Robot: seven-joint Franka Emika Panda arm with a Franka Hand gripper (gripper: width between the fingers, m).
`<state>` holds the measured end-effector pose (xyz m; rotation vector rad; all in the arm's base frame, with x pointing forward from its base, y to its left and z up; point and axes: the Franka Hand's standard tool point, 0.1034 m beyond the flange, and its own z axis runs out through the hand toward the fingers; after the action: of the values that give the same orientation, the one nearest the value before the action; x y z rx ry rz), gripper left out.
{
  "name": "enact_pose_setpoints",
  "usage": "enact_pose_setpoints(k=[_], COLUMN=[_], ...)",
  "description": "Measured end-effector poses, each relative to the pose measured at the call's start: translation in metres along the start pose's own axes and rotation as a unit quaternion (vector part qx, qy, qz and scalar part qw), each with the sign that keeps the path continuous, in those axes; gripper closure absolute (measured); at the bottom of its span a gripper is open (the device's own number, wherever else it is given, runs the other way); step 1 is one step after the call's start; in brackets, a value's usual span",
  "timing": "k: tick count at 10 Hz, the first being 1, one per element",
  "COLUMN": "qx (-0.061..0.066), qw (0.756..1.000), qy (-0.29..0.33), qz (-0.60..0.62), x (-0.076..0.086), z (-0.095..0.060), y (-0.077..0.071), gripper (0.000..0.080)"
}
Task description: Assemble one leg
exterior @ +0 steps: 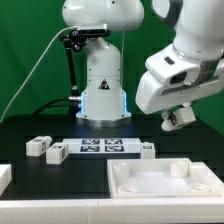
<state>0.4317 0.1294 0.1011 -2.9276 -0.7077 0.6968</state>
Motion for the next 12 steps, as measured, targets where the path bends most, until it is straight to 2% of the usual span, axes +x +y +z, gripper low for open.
enact_pose_setpoints(k=[2, 5, 7, 8, 9, 10, 12], qx=[-0.013, -0.037, -0.061, -0.076, -0.1, -0.11, -0.108], qw=[0.996, 0.976, 0.954, 0.942, 0.925, 0.918, 0.92], qy=[0.087, 0.215, 0.293, 0.325, 0.366, 0.381, 0.376], qz=[0.008, 0.0, -0.021, -0.027, -0.028, -0.024, -0.024], x=[0.0, 0.006, 0.017, 0.023, 0.027, 0.024, 0.022], z=[0.004, 0.001, -0.02, -0.036, -0.048, -0.041, -0.036], y=[0.003, 0.015, 0.04, 0.054, 0.068, 0.072, 0.07], gripper=[0.0511, 0.0511, 0.0511, 0.0511, 0.0511, 0.0511, 0.0511])
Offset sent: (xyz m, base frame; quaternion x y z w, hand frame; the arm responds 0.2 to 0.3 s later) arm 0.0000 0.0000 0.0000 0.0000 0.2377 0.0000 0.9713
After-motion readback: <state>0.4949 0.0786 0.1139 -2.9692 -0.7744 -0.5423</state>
